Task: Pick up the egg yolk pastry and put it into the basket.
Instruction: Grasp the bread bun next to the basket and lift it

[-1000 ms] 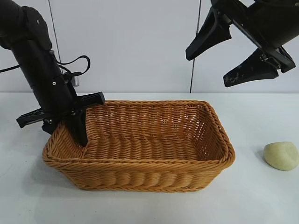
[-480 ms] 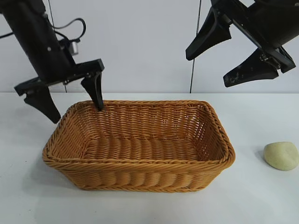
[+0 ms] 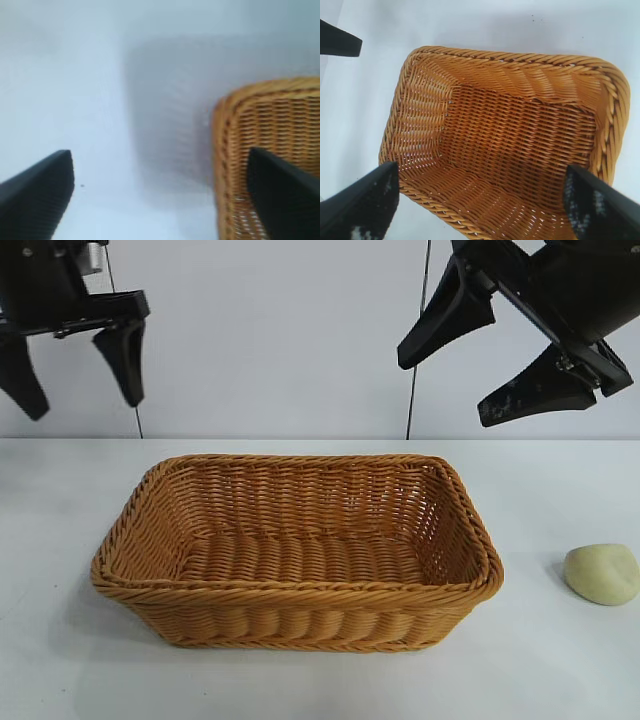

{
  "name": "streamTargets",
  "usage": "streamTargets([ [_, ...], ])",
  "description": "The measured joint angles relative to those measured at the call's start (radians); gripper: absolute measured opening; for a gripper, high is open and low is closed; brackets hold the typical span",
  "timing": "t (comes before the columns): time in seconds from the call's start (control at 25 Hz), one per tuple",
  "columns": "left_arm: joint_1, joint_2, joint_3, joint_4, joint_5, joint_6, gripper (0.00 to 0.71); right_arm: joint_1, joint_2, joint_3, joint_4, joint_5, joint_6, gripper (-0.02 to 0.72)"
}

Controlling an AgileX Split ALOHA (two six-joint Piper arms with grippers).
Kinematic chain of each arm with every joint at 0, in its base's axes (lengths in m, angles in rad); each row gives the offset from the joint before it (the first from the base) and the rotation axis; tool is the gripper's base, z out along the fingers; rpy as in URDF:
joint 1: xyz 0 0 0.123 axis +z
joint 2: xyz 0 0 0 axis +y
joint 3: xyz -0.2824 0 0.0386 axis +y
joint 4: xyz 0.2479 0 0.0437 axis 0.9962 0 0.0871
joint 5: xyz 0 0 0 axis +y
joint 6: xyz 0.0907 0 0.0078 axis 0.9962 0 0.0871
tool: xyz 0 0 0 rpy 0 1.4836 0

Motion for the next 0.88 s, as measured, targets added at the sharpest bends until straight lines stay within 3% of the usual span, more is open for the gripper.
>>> streamTargets([
  [0.16, 0.003, -0.072, 0.072, 0.0, 0.0, 0.0, 0.672, 0.0, 0.0, 0.0, 0.0, 0.0, 0.0, 0.637],
  [0.32, 0.003, -0.213, 0.222, 0.0, 0.0, 0.012, 0.672, 0.0, 0.0, 0.0, 0.0, 0.0, 0.0, 0.637],
  [0.88, 0.003, -0.958, 0.871, 0.061, 0.002, 0.027, 0.672, 0.0, 0.0, 0.0, 0.0, 0.003, 0.001, 0.637],
])
